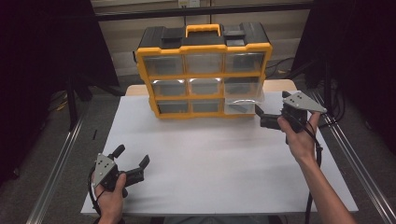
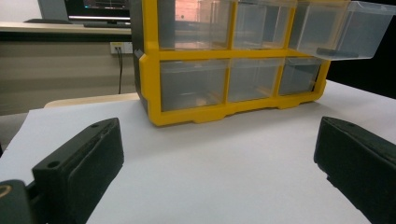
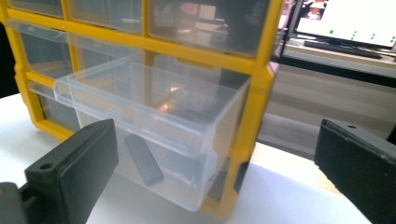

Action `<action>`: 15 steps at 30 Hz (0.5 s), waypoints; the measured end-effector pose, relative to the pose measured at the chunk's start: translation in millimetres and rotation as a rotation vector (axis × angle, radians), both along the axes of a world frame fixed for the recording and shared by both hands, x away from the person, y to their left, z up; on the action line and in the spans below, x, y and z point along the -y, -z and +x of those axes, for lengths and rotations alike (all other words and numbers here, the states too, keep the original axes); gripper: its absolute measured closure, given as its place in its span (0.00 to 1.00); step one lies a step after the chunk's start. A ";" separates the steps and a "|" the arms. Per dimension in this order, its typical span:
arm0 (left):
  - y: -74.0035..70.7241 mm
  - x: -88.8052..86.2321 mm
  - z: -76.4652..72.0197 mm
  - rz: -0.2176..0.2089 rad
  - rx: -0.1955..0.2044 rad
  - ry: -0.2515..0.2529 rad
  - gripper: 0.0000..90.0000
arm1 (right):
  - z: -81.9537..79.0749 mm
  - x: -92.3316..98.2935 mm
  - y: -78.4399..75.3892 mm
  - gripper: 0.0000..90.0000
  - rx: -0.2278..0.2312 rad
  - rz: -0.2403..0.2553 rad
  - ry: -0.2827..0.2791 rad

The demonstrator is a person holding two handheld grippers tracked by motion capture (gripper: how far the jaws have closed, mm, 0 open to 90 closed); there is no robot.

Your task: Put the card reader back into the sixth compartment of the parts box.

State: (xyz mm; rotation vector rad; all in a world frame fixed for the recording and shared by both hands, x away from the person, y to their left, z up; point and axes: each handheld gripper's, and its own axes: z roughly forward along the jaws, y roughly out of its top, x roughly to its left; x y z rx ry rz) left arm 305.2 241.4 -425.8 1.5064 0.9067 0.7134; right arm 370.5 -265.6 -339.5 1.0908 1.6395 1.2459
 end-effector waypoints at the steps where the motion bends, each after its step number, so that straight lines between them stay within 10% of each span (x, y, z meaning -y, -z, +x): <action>1: -0.2 0.1 0.0 -0.001 0.002 -0.002 0.02 | 0.0 0.0 0.0 0.00 0.000 0.000 0.000; 15: -1.1 -0.6 -0.9 0.000 0.004 -0.011 0.02 | -31.3 5.4 23.2 0.00 -0.012 0.029 0.037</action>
